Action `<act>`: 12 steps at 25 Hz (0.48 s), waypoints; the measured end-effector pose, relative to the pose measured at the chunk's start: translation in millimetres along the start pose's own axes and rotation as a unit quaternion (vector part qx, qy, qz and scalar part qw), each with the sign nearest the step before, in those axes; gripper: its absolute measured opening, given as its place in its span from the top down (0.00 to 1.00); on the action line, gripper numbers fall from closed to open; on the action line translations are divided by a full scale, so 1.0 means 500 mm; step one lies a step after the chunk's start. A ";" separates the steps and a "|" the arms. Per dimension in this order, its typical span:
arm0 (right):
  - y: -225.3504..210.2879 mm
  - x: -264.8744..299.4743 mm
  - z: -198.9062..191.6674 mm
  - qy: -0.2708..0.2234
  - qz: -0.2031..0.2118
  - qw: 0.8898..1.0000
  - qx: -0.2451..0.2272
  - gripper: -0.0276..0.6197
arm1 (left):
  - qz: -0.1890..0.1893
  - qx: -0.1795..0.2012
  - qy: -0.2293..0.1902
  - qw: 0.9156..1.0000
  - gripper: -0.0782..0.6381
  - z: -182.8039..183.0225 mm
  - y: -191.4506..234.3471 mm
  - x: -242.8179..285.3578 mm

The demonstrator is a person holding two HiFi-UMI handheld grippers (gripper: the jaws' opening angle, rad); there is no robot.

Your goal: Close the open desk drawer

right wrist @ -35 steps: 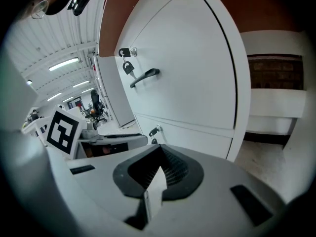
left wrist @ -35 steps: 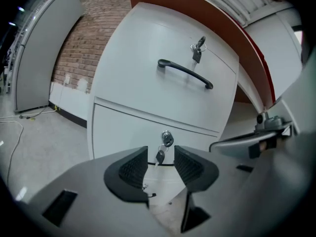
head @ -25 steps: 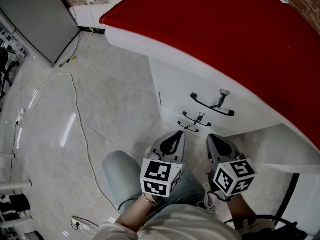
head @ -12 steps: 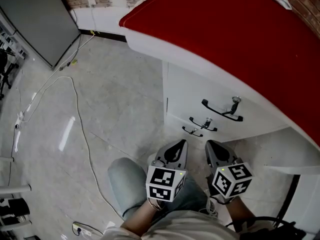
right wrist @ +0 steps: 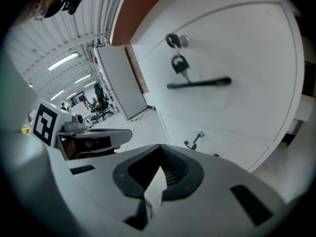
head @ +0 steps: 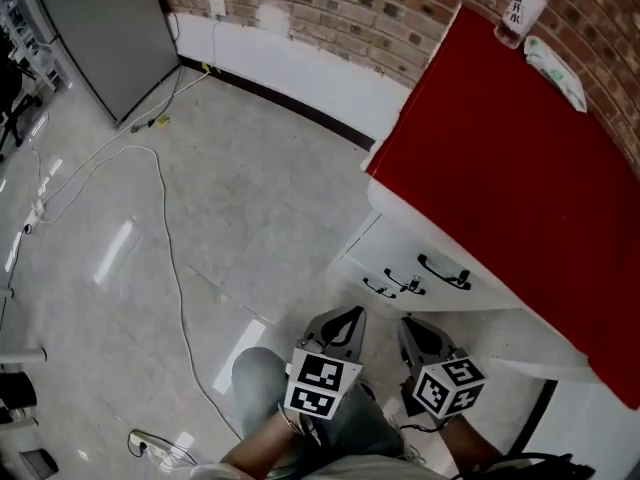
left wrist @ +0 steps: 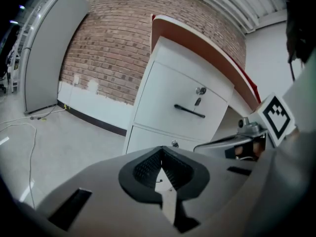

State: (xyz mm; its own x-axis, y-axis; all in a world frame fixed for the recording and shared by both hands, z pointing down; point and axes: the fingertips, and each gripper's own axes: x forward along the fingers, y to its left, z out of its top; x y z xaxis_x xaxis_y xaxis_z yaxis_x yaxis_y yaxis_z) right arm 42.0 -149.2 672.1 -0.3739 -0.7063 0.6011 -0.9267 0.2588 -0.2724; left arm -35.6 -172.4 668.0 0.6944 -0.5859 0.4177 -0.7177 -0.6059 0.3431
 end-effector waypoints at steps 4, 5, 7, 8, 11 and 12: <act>0.089 -0.069 0.088 0.006 0.014 1.000 -0.006 0.96 | 0.004 0.008 0.018 1.000 0.88 0.091 -0.026 -0.093; 0.109 -0.092 0.114 0.006 0.015 1.000 -0.006 0.96 | 0.005 0.010 0.020 1.000 0.88 0.116 -0.037 -0.119; 0.143 -0.149 0.169 0.004 0.013 1.000 -0.005 0.96 | 0.004 0.013 0.024 1.000 0.88 0.172 -0.068 -0.172; 0.156 -0.181 0.198 0.003 0.011 1.000 -0.005 0.96 | 0.004 0.014 0.026 1.000 0.88 0.204 -0.088 -0.197; 0.181 -0.282 0.294 -0.003 -0.001 1.000 -0.006 0.96 | 0.005 0.019 0.031 0.999 0.88 0.307 -0.152 -0.264; 0.187 -0.314 0.327 -0.007 -0.005 1.000 -0.007 0.96 | 0.005 0.019 0.032 0.999 0.88 0.340 -0.172 -0.284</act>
State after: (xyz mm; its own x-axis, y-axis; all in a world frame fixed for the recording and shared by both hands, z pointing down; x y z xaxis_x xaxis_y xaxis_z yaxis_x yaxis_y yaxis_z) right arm 20.2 -121.7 429.3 -0.3646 -0.7183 0.5925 -0.9307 0.2611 -0.2562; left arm -63.6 -128.5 436.1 0.6812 -0.5571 0.4749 -0.7215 -0.6209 0.3065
